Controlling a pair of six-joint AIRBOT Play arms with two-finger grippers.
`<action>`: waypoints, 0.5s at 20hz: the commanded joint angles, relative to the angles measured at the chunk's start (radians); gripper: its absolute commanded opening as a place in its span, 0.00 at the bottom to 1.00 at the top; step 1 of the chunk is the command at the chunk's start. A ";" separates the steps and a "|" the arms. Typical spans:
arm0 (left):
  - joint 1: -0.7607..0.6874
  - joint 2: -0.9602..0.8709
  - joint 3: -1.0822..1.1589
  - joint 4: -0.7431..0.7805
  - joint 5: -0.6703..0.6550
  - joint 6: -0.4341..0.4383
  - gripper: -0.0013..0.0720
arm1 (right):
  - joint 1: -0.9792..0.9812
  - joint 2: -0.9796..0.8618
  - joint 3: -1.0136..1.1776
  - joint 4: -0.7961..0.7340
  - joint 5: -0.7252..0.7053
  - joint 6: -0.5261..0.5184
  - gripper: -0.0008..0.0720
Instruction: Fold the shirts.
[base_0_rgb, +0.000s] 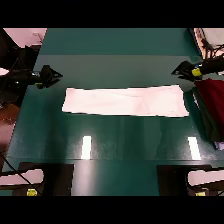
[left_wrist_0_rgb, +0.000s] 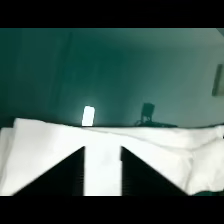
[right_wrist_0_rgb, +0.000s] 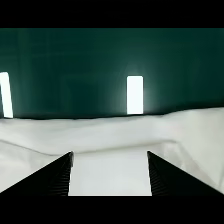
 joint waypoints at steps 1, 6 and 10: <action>-0.021 -0.002 0.031 -0.029 -0.143 0.069 0.06 | -0.085 0.007 0.014 0.033 0.159 -0.061 0.75; -0.189 -0.002 0.031 0.001 -0.145 0.073 0.06 | -0.234 -0.019 -0.066 0.036 0.296 -0.087 0.97; -0.344 -0.002 0.031 0.062 -0.116 0.072 0.06 | -0.315 -0.019 -0.230 0.053 0.203 -0.175 0.96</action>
